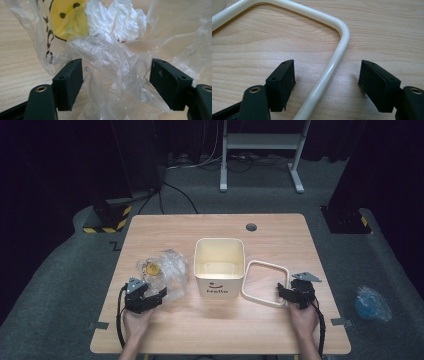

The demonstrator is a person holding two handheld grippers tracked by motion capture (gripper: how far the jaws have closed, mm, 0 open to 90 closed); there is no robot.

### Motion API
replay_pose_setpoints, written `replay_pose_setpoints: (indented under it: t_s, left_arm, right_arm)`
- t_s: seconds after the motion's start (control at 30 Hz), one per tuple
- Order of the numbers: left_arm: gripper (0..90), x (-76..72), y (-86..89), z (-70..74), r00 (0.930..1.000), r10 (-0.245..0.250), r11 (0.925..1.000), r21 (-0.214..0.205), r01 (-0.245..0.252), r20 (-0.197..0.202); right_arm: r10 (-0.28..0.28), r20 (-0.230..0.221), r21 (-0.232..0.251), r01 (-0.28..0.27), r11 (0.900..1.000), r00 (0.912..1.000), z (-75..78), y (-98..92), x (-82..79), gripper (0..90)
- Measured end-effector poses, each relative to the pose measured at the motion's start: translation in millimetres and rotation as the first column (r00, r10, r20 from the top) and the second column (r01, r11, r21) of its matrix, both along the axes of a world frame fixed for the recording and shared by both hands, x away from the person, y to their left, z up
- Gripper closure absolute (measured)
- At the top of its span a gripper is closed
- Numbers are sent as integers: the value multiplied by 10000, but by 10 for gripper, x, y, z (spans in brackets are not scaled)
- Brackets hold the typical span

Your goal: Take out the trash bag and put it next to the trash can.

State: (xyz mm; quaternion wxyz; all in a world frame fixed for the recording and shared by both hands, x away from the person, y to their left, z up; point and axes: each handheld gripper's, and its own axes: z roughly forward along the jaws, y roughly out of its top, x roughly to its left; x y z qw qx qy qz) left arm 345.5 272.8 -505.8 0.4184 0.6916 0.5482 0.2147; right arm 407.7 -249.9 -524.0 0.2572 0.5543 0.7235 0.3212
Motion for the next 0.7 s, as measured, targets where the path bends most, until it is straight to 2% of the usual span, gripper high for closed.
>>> replay_pose_setpoints:
  t_s: [0.5, 0.57, 0.7]
  left_arm:
    - [271, 137, -4, -81, 9986, 493, 9988, -87, -491, 169]
    - [271, 173, -10, -108, 9985, 534, 9984, -214, -532, 82]
    - [271, 255, -19, -117, 9985, 546, 9985, -39, -546, -71]
  right_arm:
    - [-2, -1, 0, 2, 10000, 10000, 0, 0, 0, 287]
    - [-3, -2, 1, 3, 10000, 10000, 0, 0, 0, 287]
    - [-2, -1, 0, 2, 10000, 10000, 0, 0, 0, 288]
